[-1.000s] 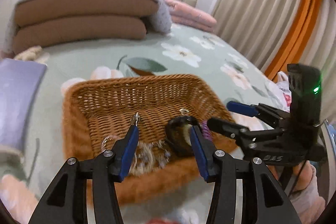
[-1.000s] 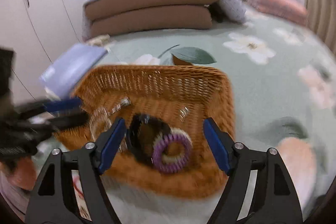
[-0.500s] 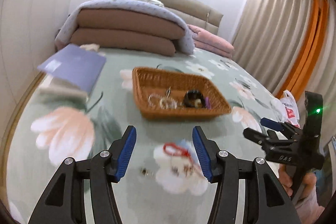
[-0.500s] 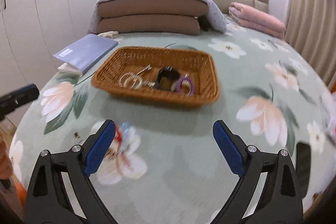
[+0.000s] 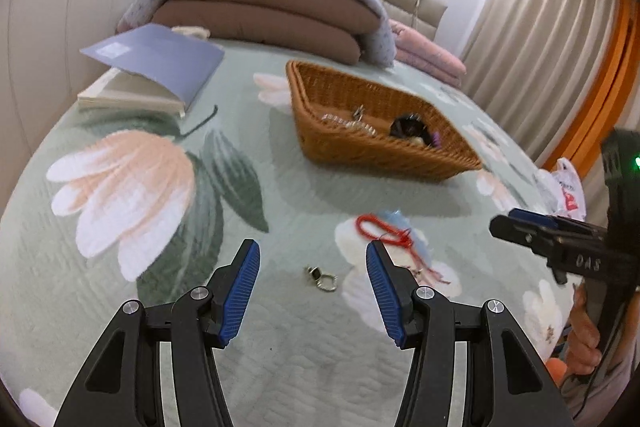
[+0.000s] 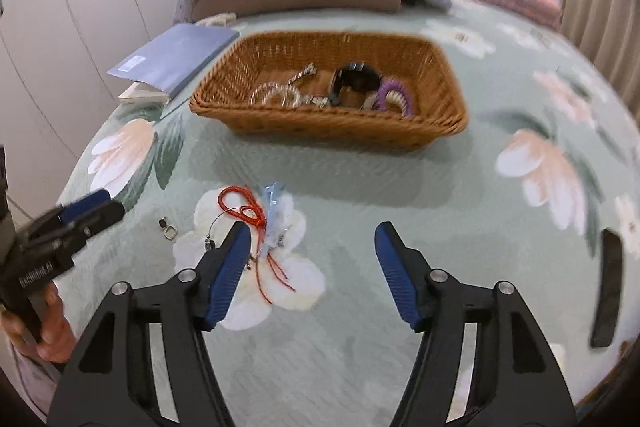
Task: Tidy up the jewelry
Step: 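Move both tools back from the basket to the remaining jewelry, then grasp the blue hair clip with right tool while left tool grasps silver charm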
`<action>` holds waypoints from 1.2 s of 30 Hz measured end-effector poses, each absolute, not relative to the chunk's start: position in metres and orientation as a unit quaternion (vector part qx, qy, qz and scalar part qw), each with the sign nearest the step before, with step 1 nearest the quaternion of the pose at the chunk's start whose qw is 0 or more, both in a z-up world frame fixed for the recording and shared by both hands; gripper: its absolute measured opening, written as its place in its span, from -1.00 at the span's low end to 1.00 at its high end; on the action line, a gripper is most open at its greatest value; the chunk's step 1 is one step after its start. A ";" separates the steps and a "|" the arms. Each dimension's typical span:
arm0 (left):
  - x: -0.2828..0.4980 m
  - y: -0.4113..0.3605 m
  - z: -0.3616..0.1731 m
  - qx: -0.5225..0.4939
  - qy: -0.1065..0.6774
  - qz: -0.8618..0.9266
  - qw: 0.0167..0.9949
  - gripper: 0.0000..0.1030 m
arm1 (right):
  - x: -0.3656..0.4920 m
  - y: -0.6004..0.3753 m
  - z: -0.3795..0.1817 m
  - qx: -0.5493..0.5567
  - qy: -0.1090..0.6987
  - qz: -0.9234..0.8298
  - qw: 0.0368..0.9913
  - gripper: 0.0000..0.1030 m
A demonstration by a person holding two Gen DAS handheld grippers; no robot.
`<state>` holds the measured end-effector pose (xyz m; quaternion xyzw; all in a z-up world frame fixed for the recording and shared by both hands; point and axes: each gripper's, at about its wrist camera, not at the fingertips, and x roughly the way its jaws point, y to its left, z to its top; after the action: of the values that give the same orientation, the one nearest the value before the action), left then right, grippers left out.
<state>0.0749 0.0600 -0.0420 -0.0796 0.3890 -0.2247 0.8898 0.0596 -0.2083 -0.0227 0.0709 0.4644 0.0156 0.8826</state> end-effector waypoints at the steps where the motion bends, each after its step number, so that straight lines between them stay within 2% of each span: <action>1: 0.077 0.059 -0.046 -0.078 0.395 -0.222 0.888 0.11 | 0.067 -0.208 -0.029 0.081 0.471 0.023 0.878 0.20; 5: 0.080 0.053 -0.053 -0.071 0.408 -0.220 0.883 0.11 | 0.094 -0.200 -0.053 0.089 0.494 0.036 0.864 0.13; 9: 0.083 0.047 -0.057 -0.059 0.415 -0.215 0.882 0.11 | 0.120 -0.195 -0.072 0.094 0.514 0.040 0.851 -0.11; 11: 0.086 0.045 -0.059 -0.059 0.420 -0.214 0.880 0.11 | 0.132 -0.196 -0.077 0.103 0.520 0.042 0.847 -0.17; 15: 0.089 0.044 -0.064 -0.063 0.430 -0.220 0.873 -0.15 | 0.152 -0.196 -0.085 0.119 0.529 0.055 0.839 -0.24; 18: 0.090 0.045 -0.065 -0.067 0.433 -0.224 0.871 -0.16 | 0.157 -0.188 -0.089 0.111 0.533 0.067 0.836 -0.38; 21: 0.089 0.045 -0.064 -0.066 0.435 -0.229 0.869 -0.16 | 0.158 -0.178 -0.091 0.095 0.533 0.074 0.837 -0.41; 27: 0.082 0.032 -0.068 -0.021 0.442 -0.244 0.863 -0.16 | 0.154 -0.163 -0.097 0.054 0.531 0.064 0.843 -0.79; 33: 0.082 0.019 -0.073 0.008 0.441 -0.228 0.868 -0.18 | 0.131 -0.182 -0.096 0.071 0.515 0.071 0.851 -0.79; 34: 0.083 0.018 -0.073 0.008 0.440 -0.227 0.869 -0.22 | 0.127 -0.185 -0.095 0.074 0.509 0.074 0.855 -0.79; 36: 0.084 0.016 -0.075 0.010 0.443 -0.223 0.868 -0.43 | 0.121 -0.190 -0.092 0.082 0.498 0.080 0.859 -0.79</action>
<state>0.0842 0.0165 -0.0752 0.0104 0.4435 -0.2229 0.8681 0.1210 -0.1905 -0.0921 0.0816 0.4984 0.0798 0.8594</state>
